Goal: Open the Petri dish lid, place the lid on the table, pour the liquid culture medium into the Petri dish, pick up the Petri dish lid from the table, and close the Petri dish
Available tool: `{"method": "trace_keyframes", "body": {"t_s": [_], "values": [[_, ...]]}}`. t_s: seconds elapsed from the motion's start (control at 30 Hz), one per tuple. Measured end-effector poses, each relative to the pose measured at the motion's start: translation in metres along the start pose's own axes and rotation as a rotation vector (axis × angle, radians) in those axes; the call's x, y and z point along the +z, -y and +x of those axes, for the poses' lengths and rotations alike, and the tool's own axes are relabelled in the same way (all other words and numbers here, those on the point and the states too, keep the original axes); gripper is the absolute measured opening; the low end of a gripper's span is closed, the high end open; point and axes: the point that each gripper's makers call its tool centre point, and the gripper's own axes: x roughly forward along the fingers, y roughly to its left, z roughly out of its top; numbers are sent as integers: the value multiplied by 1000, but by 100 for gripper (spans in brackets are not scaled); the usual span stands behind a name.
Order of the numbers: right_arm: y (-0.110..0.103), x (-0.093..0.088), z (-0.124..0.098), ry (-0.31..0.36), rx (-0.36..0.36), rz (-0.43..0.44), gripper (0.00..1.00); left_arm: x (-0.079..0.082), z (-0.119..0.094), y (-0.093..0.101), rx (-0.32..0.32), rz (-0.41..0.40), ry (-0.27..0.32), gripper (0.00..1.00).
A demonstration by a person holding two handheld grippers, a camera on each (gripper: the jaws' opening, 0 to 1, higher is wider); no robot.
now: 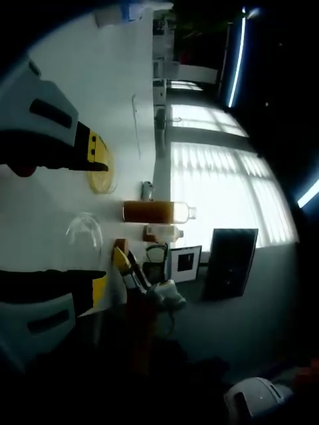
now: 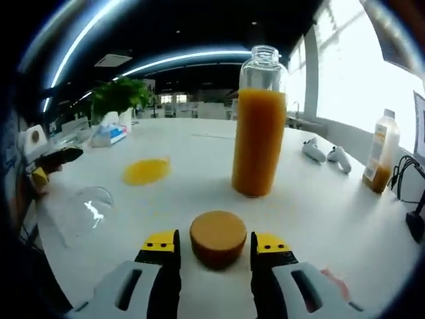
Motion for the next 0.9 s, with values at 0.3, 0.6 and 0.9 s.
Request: {"method": "trace_keyframes", "body": {"t_s": [0.3, 0.6, 0.9], "values": [[-2, -1, 1, -9, -3, -4, 28, 0, 0, 0, 0, 3, -2, 51], [0, 0, 0, 1, -17, -8, 27, 0, -1, 1, 0, 5, -2, 51], [10, 18, -8, 85, -49, -1, 27, -1, -1, 1, -1, 7, -4, 51]]}}
